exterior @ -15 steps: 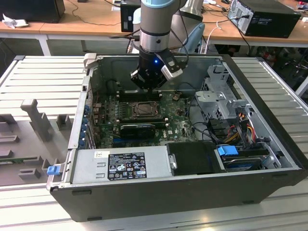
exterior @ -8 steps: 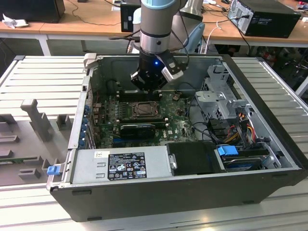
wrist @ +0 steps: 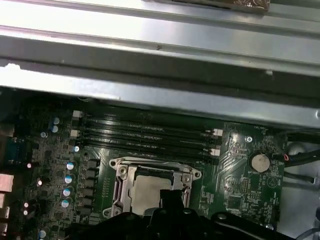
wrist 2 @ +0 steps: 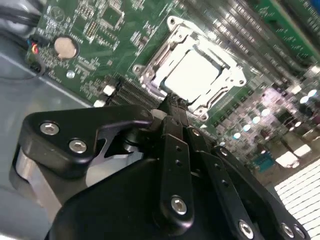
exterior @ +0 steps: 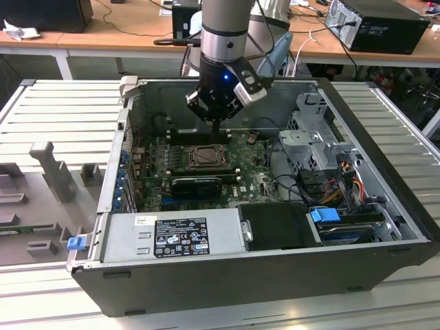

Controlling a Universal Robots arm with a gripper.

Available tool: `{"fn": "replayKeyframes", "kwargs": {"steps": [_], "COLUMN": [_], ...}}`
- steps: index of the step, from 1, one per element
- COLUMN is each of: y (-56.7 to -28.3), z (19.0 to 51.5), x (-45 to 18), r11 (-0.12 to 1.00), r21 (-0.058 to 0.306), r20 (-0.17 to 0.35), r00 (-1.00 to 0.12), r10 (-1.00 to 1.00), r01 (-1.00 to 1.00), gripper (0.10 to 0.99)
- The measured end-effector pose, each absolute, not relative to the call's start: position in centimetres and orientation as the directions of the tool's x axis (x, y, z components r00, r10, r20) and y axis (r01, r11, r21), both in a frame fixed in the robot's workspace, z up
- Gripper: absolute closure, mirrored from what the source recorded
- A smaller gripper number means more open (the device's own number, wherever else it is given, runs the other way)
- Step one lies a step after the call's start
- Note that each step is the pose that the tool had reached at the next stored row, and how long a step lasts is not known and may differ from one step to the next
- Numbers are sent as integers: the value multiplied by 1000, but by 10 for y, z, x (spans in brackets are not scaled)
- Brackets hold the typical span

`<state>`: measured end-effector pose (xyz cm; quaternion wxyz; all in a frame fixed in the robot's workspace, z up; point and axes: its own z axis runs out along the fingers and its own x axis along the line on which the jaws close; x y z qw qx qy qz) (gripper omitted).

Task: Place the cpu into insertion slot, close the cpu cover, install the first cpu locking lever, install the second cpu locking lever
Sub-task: 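Install the second cpu locking lever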

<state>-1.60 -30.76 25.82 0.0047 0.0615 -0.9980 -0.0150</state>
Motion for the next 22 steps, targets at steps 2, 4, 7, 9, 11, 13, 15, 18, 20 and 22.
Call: {"fn": "replayKeyframes", "kwargs": {"steps": [2,4,7,9,11,13,15,18,20,22], "y": [-319,-330,-340,-346,-348,-353,-360,-365,-370,-374], "z": [258,258,258,256,253,251,250,249,246,241], "x": [-16,-16,-16,-16,-16,-17,-17,-18,-18,-19], "r11": [992,992,992,993,995,995,994,991,991,991], "r21": [31,31,31,31,31,33,60,93,97,101], "r20": [8,8,8,8,9,9,7,4,3,3], "r00": [-992,-992,-992,-994,-995,-996,-996,-996,-996,-996], "r10": [-123,-123,-123,-112,-95,-94,-94,-94,-94,-94], "r01": [-123,-123,-123,-111,-94,-93,-93,-93,-93,-93], "gripper": [980,980,980,980,980,980,980,980,980,980]}}
